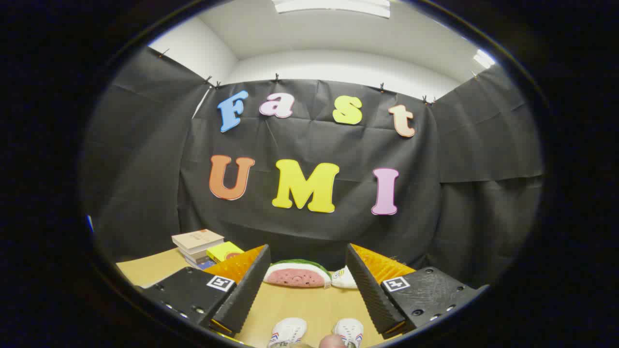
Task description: Open the storage box then place both shoes into the box .Put the left shoe in first, then the right shoe, with the right side of both shoes facing outward in a uniform manner.
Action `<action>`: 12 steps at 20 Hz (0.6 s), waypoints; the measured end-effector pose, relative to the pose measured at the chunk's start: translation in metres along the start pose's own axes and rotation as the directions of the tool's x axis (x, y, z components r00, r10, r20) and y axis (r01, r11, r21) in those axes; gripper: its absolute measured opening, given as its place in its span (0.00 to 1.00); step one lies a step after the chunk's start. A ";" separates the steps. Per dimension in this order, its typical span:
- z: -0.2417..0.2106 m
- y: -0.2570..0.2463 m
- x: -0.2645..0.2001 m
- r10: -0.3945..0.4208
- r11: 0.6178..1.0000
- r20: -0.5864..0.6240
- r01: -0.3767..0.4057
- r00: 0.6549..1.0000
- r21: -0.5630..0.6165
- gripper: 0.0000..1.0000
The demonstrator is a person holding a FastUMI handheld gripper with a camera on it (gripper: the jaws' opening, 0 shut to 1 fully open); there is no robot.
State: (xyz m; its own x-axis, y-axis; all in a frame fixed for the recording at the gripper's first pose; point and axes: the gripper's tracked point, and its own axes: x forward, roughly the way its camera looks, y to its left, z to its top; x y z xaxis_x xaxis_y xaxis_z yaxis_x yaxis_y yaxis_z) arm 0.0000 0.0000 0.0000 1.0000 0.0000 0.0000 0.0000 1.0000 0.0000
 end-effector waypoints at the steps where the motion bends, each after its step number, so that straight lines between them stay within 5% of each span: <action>1: -0.001 0.002 0.000 0.004 1.000 -0.002 -0.004 1.000 0.004 0.95; 12: 0.006 0.025 0.002 0.083 0.996 -0.015 -0.082 0.996 0.042 0.95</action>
State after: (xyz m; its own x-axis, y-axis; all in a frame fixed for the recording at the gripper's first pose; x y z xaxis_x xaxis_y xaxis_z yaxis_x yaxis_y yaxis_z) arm 0.0016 0.0248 0.0058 0.9964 0.0831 -0.0149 -0.0824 0.9957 0.0419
